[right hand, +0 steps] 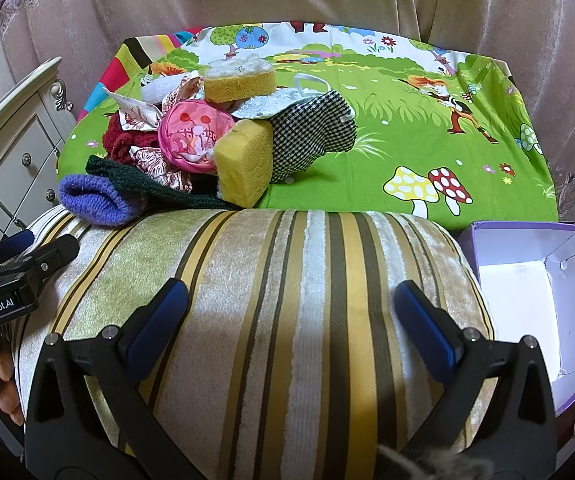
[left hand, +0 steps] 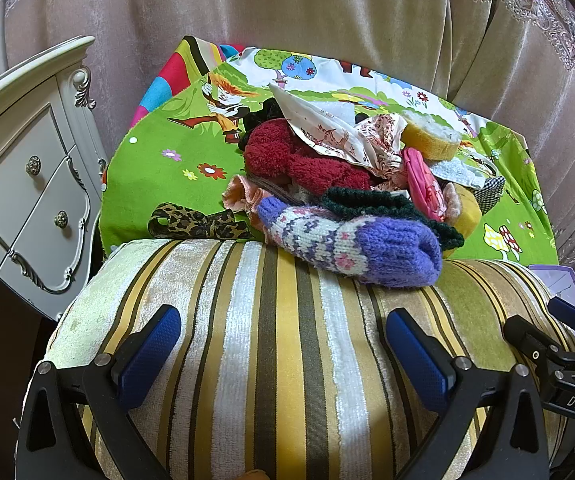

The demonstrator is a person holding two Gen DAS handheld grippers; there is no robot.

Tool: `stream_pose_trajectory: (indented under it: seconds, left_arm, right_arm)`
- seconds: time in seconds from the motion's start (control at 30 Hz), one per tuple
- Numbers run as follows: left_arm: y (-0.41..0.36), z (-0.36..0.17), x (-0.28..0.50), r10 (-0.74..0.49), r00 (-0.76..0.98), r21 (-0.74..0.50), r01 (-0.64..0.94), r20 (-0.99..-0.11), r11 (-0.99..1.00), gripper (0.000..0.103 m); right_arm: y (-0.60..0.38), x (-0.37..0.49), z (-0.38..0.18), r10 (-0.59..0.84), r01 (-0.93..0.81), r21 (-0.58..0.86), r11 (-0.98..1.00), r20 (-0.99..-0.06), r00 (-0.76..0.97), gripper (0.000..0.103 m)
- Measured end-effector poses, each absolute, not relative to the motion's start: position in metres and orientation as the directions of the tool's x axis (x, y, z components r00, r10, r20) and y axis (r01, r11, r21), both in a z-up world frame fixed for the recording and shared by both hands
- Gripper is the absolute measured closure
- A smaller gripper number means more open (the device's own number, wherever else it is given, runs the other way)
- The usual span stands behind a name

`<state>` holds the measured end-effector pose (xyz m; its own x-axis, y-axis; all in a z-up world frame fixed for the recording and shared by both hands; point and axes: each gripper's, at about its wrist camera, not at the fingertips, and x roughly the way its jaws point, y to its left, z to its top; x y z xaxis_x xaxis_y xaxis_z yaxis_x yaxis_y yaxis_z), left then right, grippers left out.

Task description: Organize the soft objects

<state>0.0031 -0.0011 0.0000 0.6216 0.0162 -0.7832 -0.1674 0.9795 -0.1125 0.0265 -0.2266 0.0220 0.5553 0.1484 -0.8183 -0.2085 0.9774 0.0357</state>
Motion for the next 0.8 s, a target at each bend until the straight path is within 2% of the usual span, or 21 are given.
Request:
stream_pose_trajectory:
  seconds: [0.8]
  left_arm:
    - [-0.0013, 0.0002, 0.0030, 0.016, 0.622, -0.112, -0.167, -0.782, 0.979, 0.000]
  right_arm:
    - [-0.2264, 0.0250, 0.0242, 0.150, -0.207, 0.036, 0.978, -0.813, 0.563, 0.000]
